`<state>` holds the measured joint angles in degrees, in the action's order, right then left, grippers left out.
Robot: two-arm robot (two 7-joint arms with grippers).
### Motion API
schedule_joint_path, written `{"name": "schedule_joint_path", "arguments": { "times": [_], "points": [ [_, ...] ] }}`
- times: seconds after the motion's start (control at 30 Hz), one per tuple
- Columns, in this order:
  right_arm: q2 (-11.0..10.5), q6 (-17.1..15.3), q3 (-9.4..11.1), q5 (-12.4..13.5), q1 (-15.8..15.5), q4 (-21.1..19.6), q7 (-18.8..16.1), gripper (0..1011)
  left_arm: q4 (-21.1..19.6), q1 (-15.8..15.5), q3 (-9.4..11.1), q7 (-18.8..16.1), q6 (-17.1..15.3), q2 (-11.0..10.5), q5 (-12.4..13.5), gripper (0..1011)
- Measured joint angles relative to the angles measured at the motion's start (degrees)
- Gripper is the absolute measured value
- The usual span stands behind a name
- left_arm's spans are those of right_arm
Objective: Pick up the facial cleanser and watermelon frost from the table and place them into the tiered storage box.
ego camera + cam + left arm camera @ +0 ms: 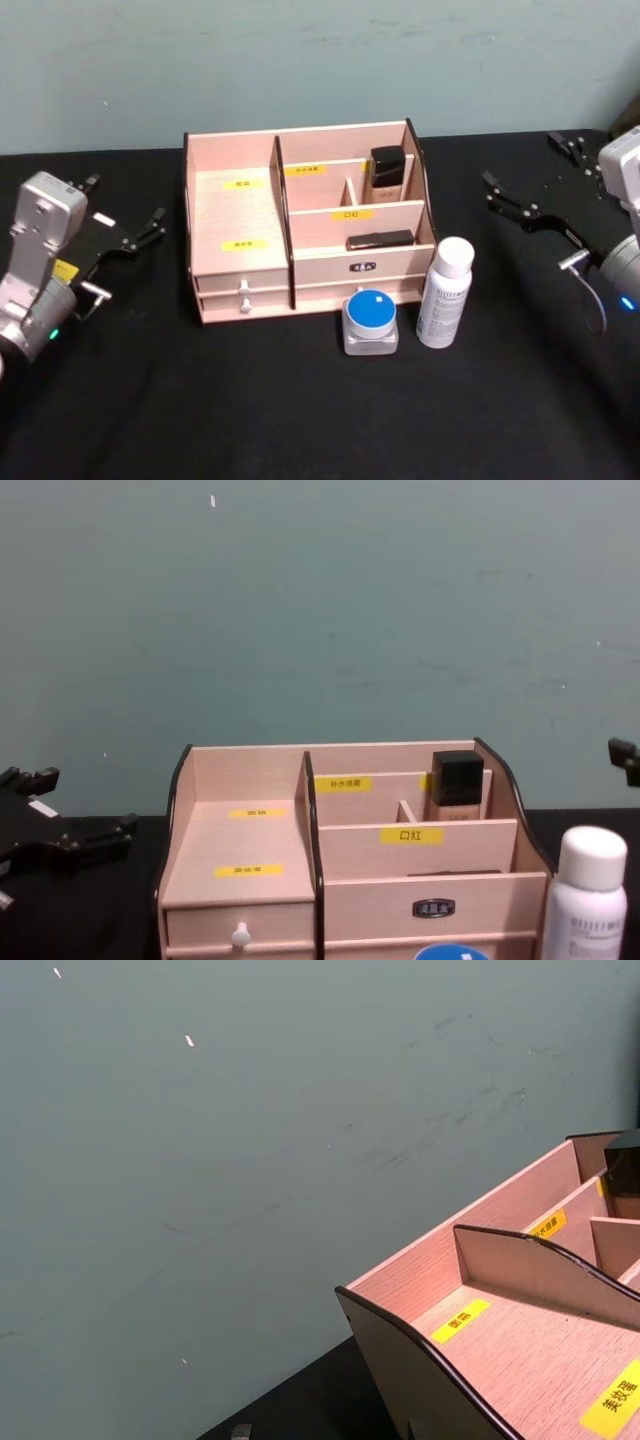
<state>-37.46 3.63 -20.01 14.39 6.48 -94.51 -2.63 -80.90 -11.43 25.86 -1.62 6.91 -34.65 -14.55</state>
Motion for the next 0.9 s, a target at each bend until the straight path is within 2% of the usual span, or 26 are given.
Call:
{"name": "schedule_joint_path", "arguments": {
  "times": [0.17, 0.27, 0.47, 0.57, 0.67, 0.9],
  "points": [
    [-1.0, -0.6, 1.3, 0.5, -2.5, -4.8, -0.5, 1002, 0.0, 0.0, 0.0, 0.0, 0.0, 0.0, 0.0, 1010],
    [-1.9, -1.2, 2.3, 0.7, -4.7, -9.0, -1.1, 1002, 0.0, 0.0, 0.0, 0.0, 0.0, 0.0, 0.0, 1010],
    [-2.2, -2.7, 3.2, 1.7, -8.3, -14.5, -2.0, 1002, 0.0, 0.0, 0.0, 0.0, 0.0, 0.0, 0.0, 1010],
    [-2.0, -3.6, 3.2, 2.3, -9.5, -15.8, -2.3, 1002, 0.0, 0.0, 0.0, 0.0, 0.0, 0.0, 0.0, 1010],
    [-1.3, -5.3, 3.4, 4.1, -11.3, -17.2, -3.1, 1002, 0.0, 0.0, 0.0, 0.0, 0.0, 0.0, 0.0, 1010],
    [-0.7, -8.0, 3.9, 6.6, -13.9, -18.5, -4.7, 1002, 0.0, 0.0, 0.0, 0.0, 0.0, 0.0, 0.0, 1010]
  ]
}}
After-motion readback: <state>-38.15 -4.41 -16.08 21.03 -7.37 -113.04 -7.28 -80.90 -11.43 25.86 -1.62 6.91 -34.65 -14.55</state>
